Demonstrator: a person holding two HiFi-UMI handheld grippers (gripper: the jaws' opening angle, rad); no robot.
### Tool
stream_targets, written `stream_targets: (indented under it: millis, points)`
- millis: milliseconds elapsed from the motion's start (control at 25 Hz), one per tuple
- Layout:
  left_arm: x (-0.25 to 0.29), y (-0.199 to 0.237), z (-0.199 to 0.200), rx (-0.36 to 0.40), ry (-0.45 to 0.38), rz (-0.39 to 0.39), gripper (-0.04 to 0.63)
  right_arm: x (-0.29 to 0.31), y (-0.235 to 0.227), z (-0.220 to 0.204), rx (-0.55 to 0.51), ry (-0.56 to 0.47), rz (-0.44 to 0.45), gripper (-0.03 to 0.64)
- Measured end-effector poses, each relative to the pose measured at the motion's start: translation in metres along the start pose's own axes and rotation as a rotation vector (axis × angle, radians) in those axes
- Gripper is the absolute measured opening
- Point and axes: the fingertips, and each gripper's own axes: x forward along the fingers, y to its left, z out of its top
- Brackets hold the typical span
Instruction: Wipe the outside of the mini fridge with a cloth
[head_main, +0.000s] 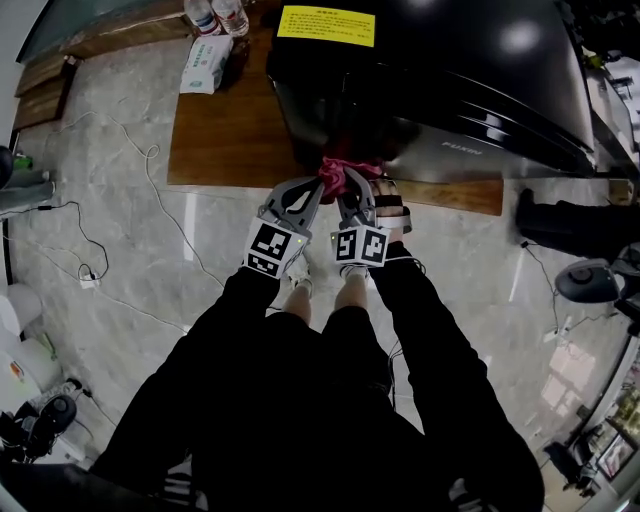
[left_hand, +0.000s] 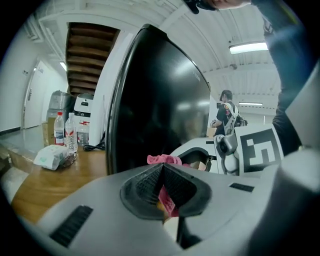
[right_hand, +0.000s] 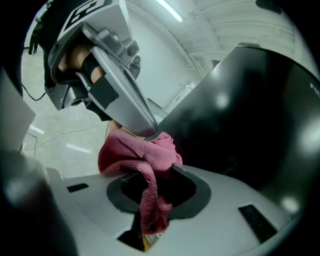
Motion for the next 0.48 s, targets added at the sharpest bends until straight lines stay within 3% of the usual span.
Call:
stream_targets:
  millis: [280, 480]
  points:
    - [0.001, 0.004, -0.018, -0.027, 0.035, 0.017, 0.005, 0.038, 0.055, -0.047, 0.118, 0.120, 0.173, 0.095]
    - [-0.014, 0.005, 0.001, 0.014, 0.014, 0.043, 0.005, 0.026, 0.049, -0.036, 0.130, 0.092, 0.231, 0.100]
